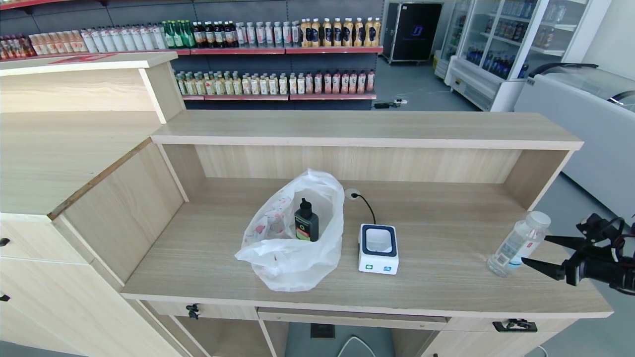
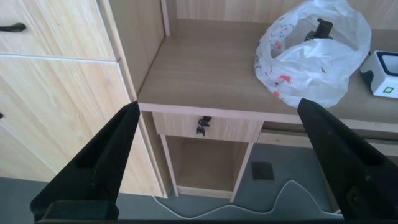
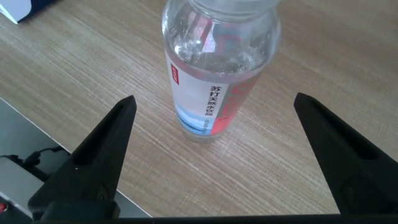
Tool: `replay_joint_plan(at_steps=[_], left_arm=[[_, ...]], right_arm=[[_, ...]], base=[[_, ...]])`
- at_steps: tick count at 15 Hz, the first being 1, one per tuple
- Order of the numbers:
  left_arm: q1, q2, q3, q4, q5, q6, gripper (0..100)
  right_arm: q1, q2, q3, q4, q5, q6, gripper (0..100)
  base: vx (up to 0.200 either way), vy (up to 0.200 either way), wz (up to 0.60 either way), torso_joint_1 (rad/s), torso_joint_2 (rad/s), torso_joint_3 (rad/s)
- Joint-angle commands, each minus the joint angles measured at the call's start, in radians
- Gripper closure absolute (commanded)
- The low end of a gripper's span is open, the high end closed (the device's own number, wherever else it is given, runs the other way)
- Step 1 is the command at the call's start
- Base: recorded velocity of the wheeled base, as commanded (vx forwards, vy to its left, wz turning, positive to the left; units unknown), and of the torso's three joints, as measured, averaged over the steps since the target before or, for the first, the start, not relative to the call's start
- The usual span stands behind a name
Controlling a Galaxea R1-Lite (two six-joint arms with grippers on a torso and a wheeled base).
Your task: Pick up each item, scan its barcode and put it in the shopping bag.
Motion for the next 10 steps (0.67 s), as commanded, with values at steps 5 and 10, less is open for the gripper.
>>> replay_joint_plan(at_steps=[5,10], left_arm=[[0.0,0.0,0.0,0.0,0.0,-0.001,0],[0.0,0.0,0.0,0.0,0.0,-0.001,0]], right_arm=[[0.03,0.026,-0.019,0.0,0.016,-0.001,0],[0.042,0.034,-0.025,0.0,0.026,-0.003,0]], base=[[0.0,0.0,0.0,0.0,0.0,0.0],[0.0,0.0,0.0,0.0,0.0,0.0]])
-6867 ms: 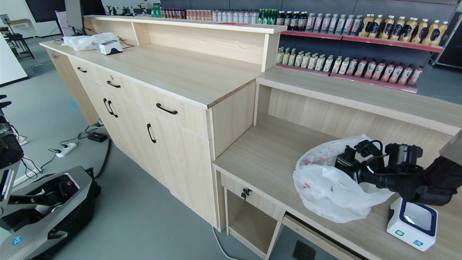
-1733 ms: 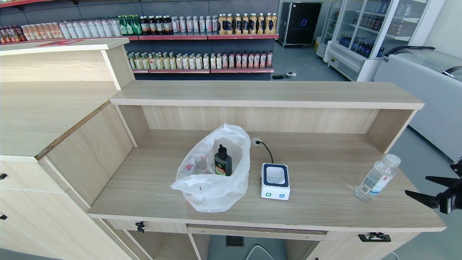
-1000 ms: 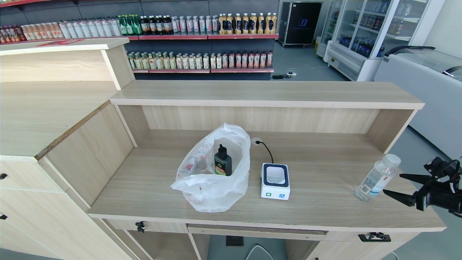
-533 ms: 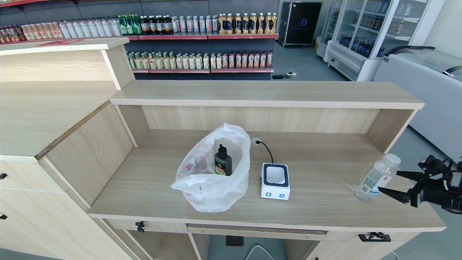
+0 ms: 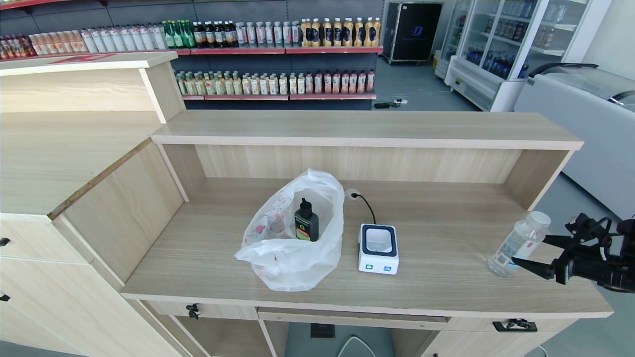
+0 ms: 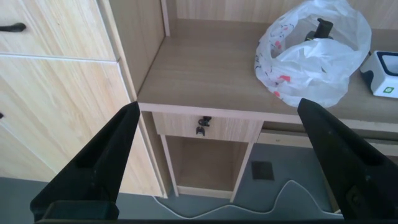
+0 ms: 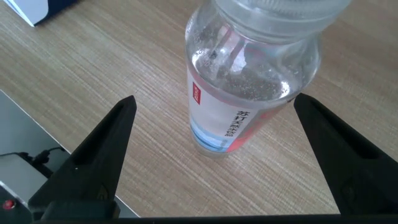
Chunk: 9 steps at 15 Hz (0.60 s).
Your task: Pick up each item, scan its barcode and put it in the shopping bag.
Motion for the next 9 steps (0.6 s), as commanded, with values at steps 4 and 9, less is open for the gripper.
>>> replay_joint_plan(at_steps=[4,9], left_arm=[[-0.001,0.0,0.0,0.0,0.001,0.0,0],[0.0,0.0,0.0,0.0,0.001,0.0,0]], right_arm=[[0.013,0.021,-0.023,0.0,0.018,-0.022,0],[0.022,0.043,-0.044,0.0,0.034,-0.038,0]], base=[[0.0,0.0,0.0,0.0,0.0,0.0],[0.0,0.0,0.0,0.0,0.0,0.0]])
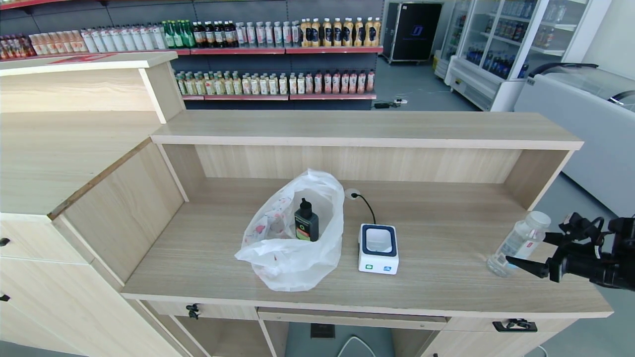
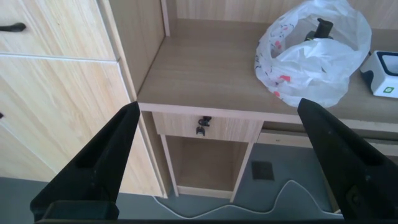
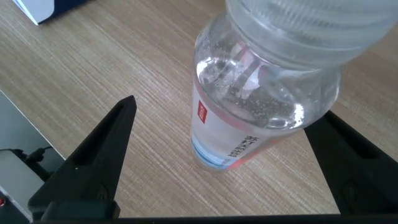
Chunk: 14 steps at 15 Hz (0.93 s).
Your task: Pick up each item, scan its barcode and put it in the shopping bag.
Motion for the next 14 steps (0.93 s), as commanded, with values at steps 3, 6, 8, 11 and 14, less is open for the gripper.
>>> replay_joint_plan(at_steps=[3,6,8,11,14], left_arm=[[0.001,0.0,0.0,0.0,0.0,-0.001,0],[-0.001,0.0,0.0,0.0,0.0,-0.001,0],[0.001,0.0,0.0,0.0,0.0,-0.001,0],[0.001,0.0,0.0,0.0,0.002,-0.001,0],[0.001,0.0,0.0,0.0,0.0,-0.001,0]], right_arm=[[0.005,0.01,-0.004,0.0,0.01,-0.003,0],[0.013,0.022,-0.014,0.0,0.017,-0.009,0],[0.02,0.033,-0.028,0.0,0.022,-0.009,0],[0.025,0.043,-0.045,0.0,0.023,-0.012,0],[0.026,0.054,-0.053,0.0,0.025,-0.016,0]], base=[[0.0,0.0,0.0,0.0,0.0,0.0],[0.0,0.0,0.0,0.0,0.0,0.0],[0.0,0.0,0.0,0.0,0.0,0.0],[0.0,0.0,0.0,0.0,0.0,0.0],[0.0,0.0,0.0,0.0,0.0,0.0]])
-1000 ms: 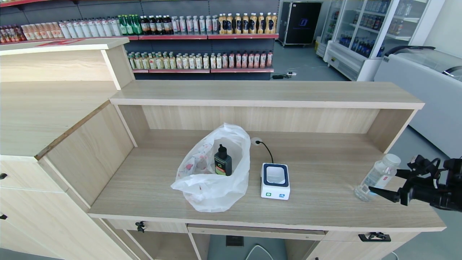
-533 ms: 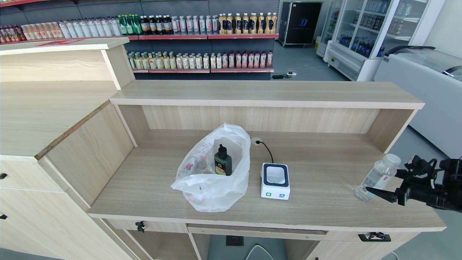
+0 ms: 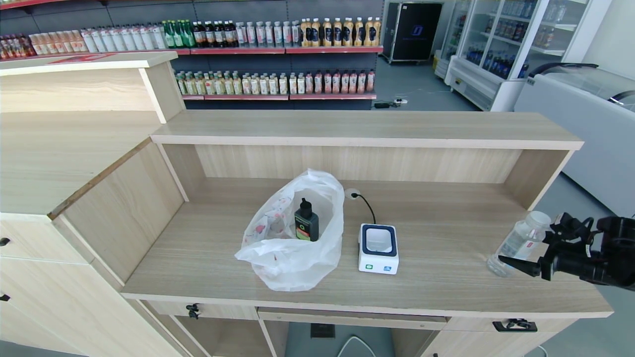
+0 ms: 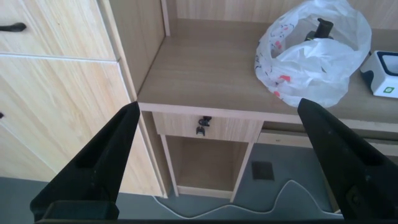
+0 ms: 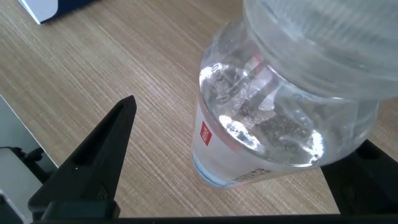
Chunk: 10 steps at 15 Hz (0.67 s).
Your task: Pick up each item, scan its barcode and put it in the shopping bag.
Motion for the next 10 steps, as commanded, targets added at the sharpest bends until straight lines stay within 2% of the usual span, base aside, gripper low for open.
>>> replay_joint_plan(at_steps=[1,10], left_arm=[[0.0,0.0,0.0,0.0,0.002,0.0,0],[0.0,0.0,0.0,0.0,0.0,0.0,0]], right_arm=[[0.0,0.01,-0.01,0.0,0.0,-0.001,0],[0.036,0.042,-0.053,-0.005,0.012,-0.001,0]], base=[[0.0,0.0,0.0,0.0,0.0,0.0],[0.0,0.0,0.0,0.0,0.0,0.0]])
